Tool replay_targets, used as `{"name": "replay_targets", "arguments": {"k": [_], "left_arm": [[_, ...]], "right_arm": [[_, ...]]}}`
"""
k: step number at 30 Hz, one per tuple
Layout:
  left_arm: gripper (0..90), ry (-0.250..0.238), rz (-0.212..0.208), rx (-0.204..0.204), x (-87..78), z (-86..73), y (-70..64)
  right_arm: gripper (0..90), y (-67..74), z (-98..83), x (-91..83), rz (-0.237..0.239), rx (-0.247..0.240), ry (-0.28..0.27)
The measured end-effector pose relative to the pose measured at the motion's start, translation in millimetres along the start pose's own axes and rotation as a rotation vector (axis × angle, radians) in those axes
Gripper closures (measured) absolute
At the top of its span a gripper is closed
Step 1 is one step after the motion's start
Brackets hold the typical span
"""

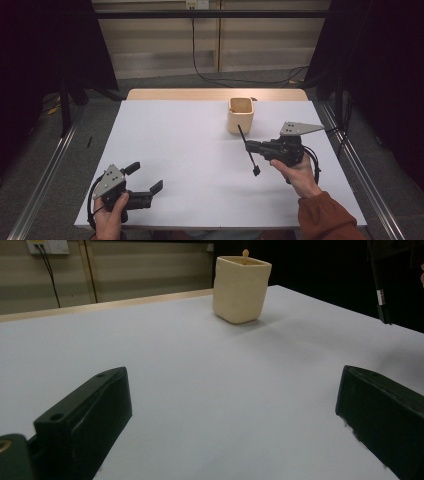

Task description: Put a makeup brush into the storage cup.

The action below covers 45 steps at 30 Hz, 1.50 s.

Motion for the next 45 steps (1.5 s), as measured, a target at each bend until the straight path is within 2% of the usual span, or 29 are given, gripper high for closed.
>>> {"name": "replay_targets", "arguments": {"k": [6, 8, 10, 11, 12, 14, 16, 20, 23, 25, 31, 33, 37, 42, 45], "left_arm": [[1.1, -0.008, -0.008, 0.004, 0.3, 3.0, -1.1], [1.1, -0.007, -0.012, 0.019, 1.0, 5.9, -2.0], [1.0, -0.018, -0.062, 0.024, 3.3, 11.1, -3.5], [1.0, -0.024, -0.075, 0.04, 4.5, 14.8, -4.6], [1.0, -0.029, -0.075, 0.038, 5.4, 16.9, -6.1], [1.0, -0.026, -0.087, 0.06, 6.2, 21.3, -7.1], [0.9, -0.037, -0.097, 0.057, 7.1, 24.2, -7.6], [0.8, -0.04, -0.131, 0.053, 9.5, 27.9, -8.2], [1.1, -0.041, -0.156, 0.066, 12.8, 32.7, -9.7], [1.3, -0.047, -0.182, 0.067, 15.2, 36.6, -10.8], [1.3, -0.061, -0.193, 0.083, 24.8, 45.7, -15.0], [0.9, -0.048, -0.226, 0.077, 27.8, 47.7, -16.9], [1.2, -0.009, -0.307, 0.077, 33.7, 52.2, -22.4], [1.8, 0.034, -0.338, 0.109, 41.3, 59.0, -29.3], [3.3, 0.066, -0.369, 0.14, 45.2, 63.3, -32.3]], "right_arm": [[85.8, 0.9, 6.4, -7.3, 0.007, -0.007, -0.037], [85.8, 1.0, 8.1, -8.0, 0.012, -0.01, -0.043], [85.8, 1.0, 10.4, -5.6, 0.026, 0.003, -0.053], [85.9, 2.4, 12.0, -2.9, 0.034, 0.002, -0.055], [85.8, 5.5, 14.1, 1.2, 0.042, -0.01, -0.051], [85.9, 10.1, 16.5, 6.4, 0.053, -0.03, -0.043], [85.9, 14.0, 17.5, 10.1, 0.059, -0.049, -0.03], [85.9, 14.4, 16.1, 10.6, 0.069, -0.058, -0.012], [85.8, 14.4, 16.3, 10.1, 0.08, -0.063, 0.001], [85.8, 15.7, 15.8, 11.3, 0.09, -0.072, 0.026], [85.8, 16.4, 13.2, 15.5, 0.099, -0.084, 0.118], [85.8, 16.5, 12.6, 16.6, 0.109, -0.096, 0.157], [85.8, 18.5, 11.9, 19.1, 0.095, -0.126, 0.236], [85.8, 22.1, 13.1, 24.2, 0.075, -0.172, 0.324], [85.8, 24.3, 12.3, 29.6, 0.057, -0.204, 0.407]]}}
Point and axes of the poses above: each handheld gripper's, and its own axes: x roughly forward along the jaws, z roughly out of its top, y roughly to its left, the point moved 1 cm from there along x, roughly forward along the jaws, and after that the axes turned 13 degrees about x, right-handed, at the moved point
